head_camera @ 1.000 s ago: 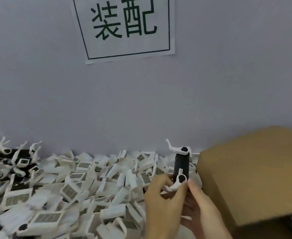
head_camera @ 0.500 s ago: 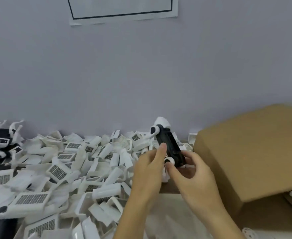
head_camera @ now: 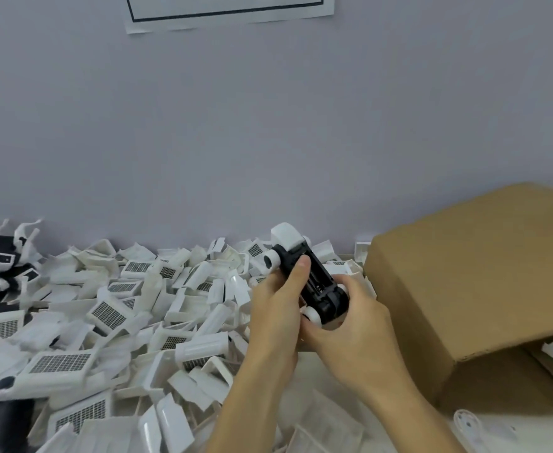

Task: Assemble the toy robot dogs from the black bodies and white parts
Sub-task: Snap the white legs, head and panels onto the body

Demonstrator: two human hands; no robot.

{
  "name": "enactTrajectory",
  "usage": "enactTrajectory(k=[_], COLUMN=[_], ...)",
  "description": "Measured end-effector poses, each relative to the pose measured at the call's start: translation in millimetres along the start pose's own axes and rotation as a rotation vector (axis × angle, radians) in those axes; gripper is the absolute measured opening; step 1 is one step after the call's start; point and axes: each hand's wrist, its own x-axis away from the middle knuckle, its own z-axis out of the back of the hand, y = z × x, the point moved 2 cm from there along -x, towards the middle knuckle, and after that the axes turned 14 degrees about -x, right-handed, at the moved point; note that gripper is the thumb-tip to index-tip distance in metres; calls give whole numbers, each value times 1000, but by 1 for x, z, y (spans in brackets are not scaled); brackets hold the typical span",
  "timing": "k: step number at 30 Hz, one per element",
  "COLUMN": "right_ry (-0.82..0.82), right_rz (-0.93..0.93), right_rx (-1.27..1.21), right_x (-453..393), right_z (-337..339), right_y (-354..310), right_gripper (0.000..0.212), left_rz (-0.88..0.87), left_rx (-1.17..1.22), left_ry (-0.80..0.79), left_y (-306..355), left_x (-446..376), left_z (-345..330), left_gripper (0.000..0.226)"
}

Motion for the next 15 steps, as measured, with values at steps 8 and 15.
enactTrajectory(k=[8,15], right_ry=[85,-30], right_rz=[96,42], right_rx=[70,-14], right_x=[2,1], right_z=[3,-2], right_y=[-6,0], right_gripper=[47,43], left_rz=[-72,-163], left_rx=[-25,-59], left_ry=[-45,-14], left_y=[1,3], left_x=[-1,0], left_z=[1,2], left_gripper=[22,14])
